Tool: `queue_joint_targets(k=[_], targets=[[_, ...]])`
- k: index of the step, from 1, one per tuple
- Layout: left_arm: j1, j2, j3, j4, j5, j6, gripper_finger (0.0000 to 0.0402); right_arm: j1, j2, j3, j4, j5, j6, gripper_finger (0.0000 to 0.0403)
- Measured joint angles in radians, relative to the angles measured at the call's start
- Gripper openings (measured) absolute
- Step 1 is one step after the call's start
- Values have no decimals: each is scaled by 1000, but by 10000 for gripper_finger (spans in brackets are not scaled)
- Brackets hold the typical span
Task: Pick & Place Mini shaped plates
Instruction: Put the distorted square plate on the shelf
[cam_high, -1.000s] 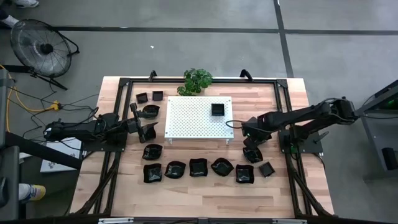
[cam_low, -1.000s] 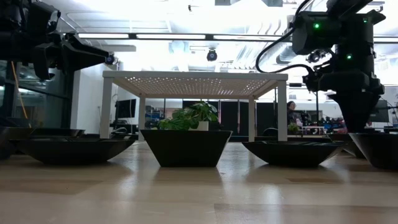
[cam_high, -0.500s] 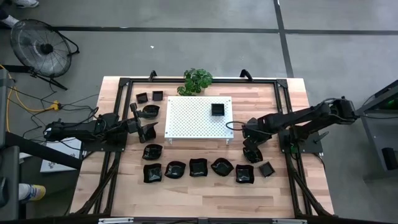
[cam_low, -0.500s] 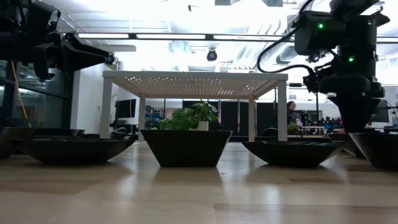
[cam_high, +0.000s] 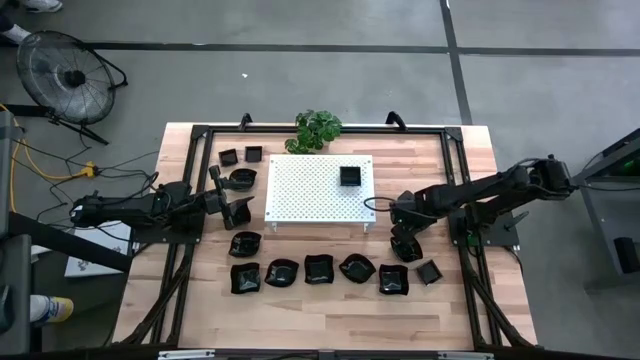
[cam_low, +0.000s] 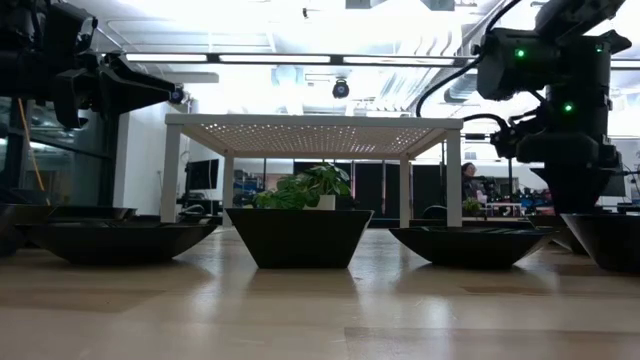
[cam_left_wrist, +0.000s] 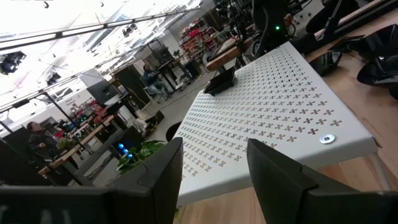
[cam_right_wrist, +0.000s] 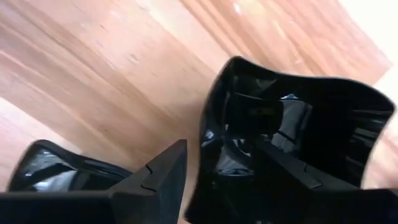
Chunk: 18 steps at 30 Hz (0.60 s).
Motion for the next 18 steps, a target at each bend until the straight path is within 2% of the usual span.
queue_joint_targets(k=[18], targets=[[0, 0, 0, 0, 0, 0, 175, -1, 0, -10, 7, -7, -27, 81]])
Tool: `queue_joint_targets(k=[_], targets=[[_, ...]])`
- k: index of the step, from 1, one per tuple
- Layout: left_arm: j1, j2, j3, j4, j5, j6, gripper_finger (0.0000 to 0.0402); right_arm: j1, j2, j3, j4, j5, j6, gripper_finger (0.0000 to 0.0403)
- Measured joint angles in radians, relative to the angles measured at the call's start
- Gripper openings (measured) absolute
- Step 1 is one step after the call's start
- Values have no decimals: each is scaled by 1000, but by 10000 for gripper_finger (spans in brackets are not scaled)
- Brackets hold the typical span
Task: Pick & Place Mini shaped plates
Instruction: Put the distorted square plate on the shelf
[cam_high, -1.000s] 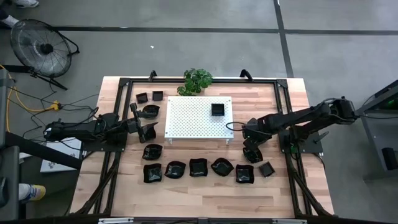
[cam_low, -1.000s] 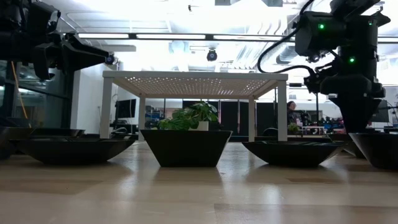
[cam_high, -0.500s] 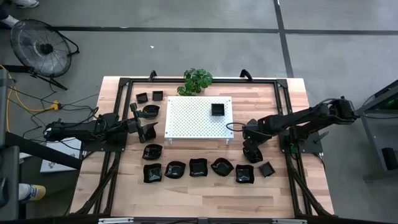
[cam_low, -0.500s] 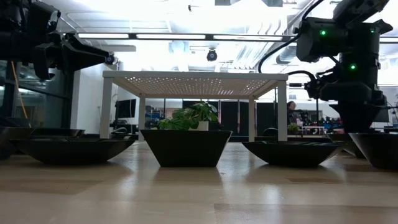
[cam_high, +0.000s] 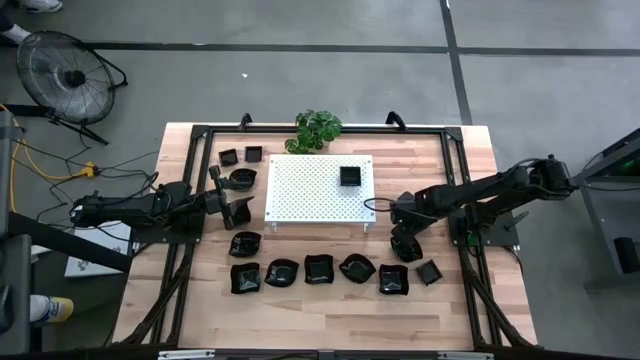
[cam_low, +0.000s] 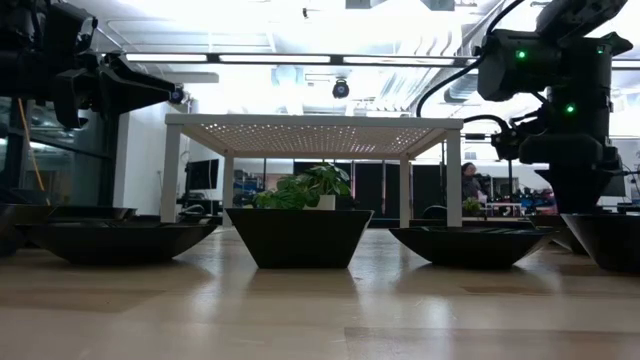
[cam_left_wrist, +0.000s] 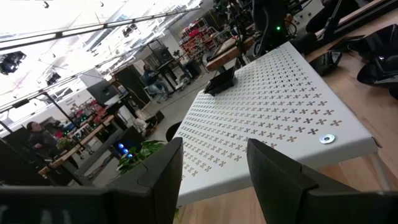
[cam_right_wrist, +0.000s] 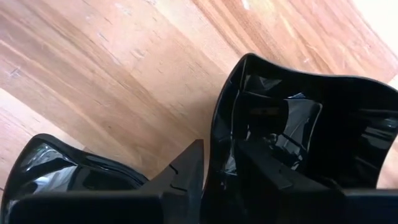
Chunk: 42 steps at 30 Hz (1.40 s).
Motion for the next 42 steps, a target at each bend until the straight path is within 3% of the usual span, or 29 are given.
queue_joint_targets(k=[12, 18, 35, 42], targets=[[0, 0, 0, 0, 0, 0, 175, 0, -9, 3, -2, -1, -17, 9], [0, 0, 0, 0, 0, 0, 175, 0, -10, 30, -43, 0, -27, 4], [0, 0, 0, 0, 0, 0, 175, 0, -10, 439, -525, 174, -75, 1], [0, 0, 0, 0, 0, 0, 175, -15, -6, 589, -570, 207, -163, 1]])
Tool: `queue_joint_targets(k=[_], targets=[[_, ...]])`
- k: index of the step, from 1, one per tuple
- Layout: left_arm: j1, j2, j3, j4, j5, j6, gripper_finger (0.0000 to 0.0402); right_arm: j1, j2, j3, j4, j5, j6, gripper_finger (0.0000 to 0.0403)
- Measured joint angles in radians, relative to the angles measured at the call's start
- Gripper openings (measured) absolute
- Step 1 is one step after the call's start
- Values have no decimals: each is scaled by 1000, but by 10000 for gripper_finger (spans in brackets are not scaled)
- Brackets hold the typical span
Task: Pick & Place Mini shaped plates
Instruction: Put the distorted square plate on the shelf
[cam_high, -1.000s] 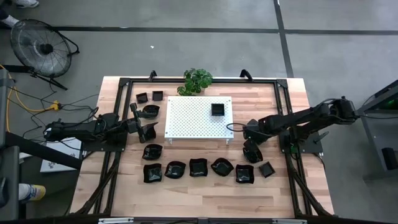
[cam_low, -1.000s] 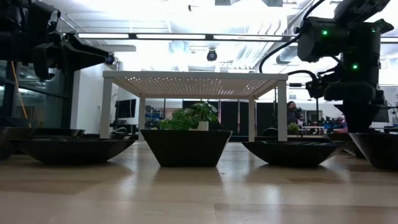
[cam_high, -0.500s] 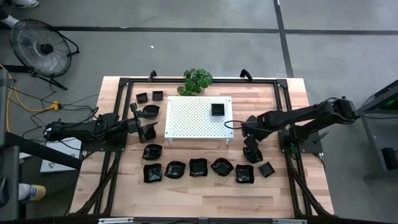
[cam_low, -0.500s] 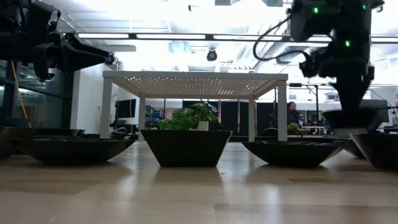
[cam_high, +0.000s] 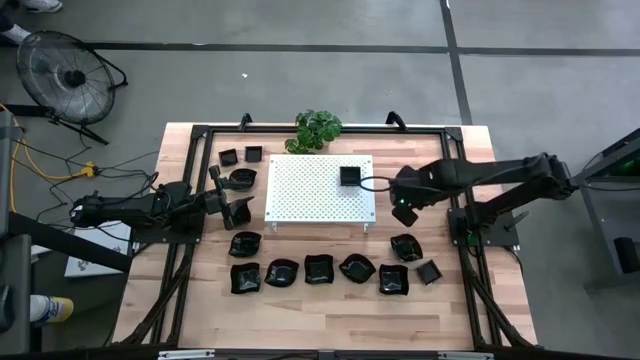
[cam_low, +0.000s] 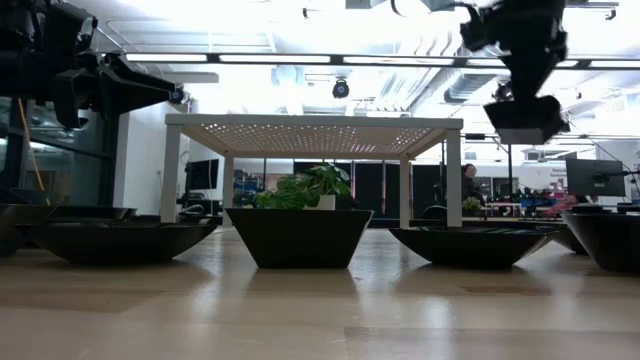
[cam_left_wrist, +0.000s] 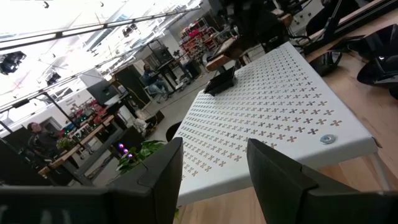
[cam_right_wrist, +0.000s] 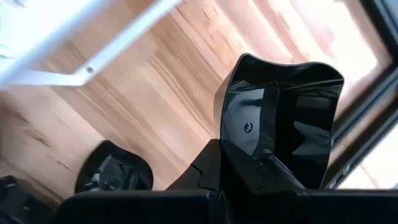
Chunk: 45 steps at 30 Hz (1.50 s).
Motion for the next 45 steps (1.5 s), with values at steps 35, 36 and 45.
queue_joint_targets(k=[35, 36, 45], targets=[[0, 0, 0, 0, 0, 0, 175, -44, 466, 610, 212, 15, -1424, 0], [0, 0, 0, 0, 0, 0, 175, -44, 467, 600, 242, 10, -1484, 0], [0, 0, 0, 0, 0, 0, 175, -56, 468, 478, 494, -140, -1786, 0]])
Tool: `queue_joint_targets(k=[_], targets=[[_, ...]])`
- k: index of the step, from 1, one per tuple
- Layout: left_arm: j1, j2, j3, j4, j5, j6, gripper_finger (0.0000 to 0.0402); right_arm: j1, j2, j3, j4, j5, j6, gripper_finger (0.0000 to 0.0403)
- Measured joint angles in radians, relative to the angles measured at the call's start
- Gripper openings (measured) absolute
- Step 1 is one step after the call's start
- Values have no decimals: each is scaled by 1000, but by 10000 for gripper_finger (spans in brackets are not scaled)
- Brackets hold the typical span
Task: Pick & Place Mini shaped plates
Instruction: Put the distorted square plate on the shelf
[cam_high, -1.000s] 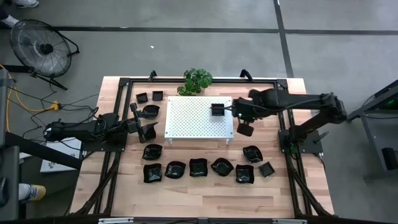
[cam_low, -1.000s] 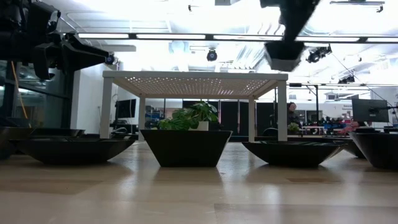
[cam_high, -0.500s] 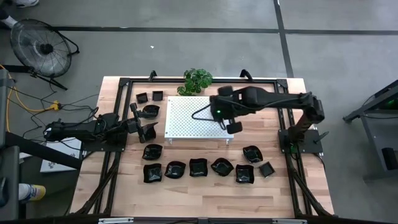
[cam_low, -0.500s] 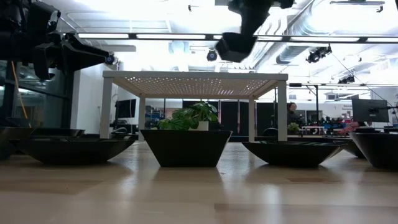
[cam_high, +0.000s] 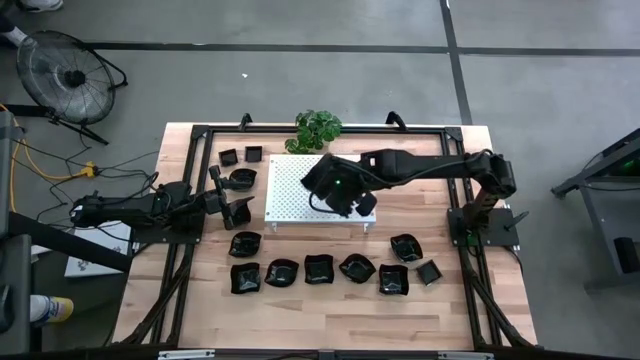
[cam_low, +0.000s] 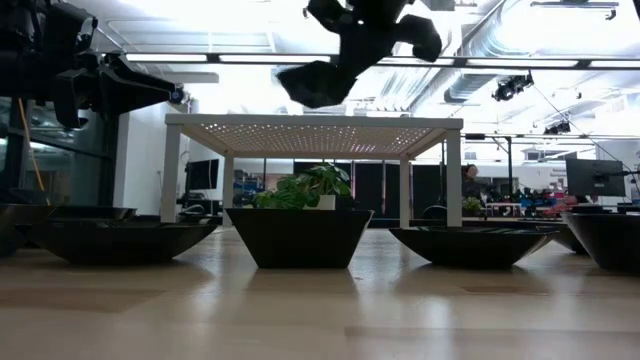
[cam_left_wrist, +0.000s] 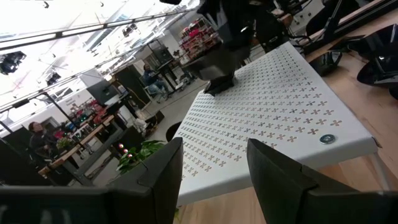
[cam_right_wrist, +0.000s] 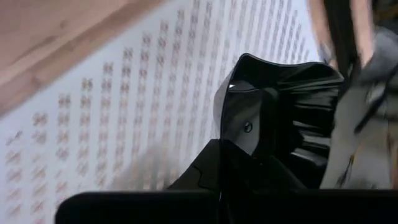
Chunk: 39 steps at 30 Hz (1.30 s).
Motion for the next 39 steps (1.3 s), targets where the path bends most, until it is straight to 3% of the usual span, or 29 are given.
queue_joint_targets(k=[16, 39], targets=[[0, 0, 0, 0, 0, 0, 175, -96, 0, -112, 142, -114, -46, 0], [0, 0, 0, 0, 0, 0, 175, -110, 12, -134, 153, -104, -14, 0]])
